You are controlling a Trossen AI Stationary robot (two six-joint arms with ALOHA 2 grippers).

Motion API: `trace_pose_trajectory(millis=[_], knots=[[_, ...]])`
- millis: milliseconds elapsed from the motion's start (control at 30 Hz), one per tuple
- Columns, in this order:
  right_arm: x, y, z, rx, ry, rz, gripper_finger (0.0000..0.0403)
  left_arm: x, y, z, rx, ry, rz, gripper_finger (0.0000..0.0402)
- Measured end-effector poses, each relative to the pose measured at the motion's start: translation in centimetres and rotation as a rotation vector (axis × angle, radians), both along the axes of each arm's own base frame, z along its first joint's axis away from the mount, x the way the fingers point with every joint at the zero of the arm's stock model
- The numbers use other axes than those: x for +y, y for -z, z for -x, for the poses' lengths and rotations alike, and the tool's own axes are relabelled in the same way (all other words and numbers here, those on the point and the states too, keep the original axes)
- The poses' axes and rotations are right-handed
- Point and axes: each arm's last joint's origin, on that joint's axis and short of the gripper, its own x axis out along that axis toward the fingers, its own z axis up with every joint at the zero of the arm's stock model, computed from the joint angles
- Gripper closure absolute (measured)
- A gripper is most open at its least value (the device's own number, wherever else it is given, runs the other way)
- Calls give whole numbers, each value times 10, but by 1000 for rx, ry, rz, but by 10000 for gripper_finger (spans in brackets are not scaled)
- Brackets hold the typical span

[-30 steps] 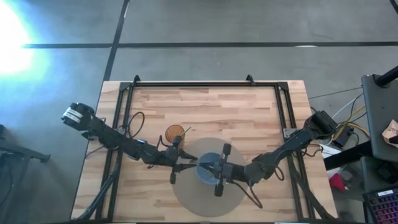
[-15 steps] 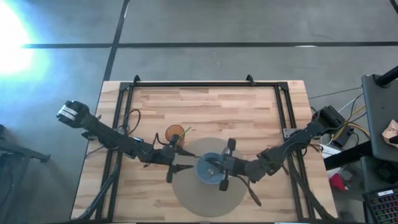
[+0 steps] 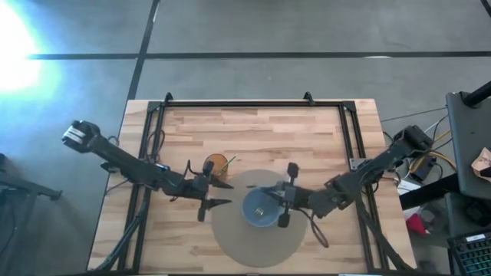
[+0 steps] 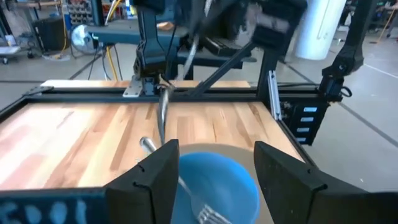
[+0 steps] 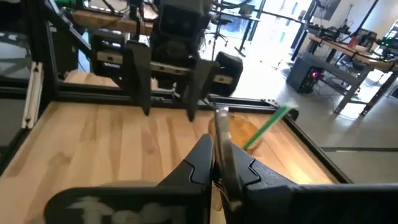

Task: Pick & Place Utensil
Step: Put the silver spoon into the blue bowl

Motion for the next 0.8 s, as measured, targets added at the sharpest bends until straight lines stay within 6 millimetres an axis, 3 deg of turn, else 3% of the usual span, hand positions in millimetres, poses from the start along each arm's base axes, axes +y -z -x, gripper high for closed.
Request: trace_pose_trajectory(millis=[167,433,633,800], knots=[[-27,-23,12,11,-38,-44,394,6,-7,12,29,-2,-3,202],[-96,-48,29,46,-113,-269,394,12,-15,24,40,-2,-6,202],[-138,-50,29,75,-212,-508,394,14,-16,29,55,-2,-15,202],[-159,-40,20,131,-262,-656,394,15,-15,31,78,-3,-24,202]])
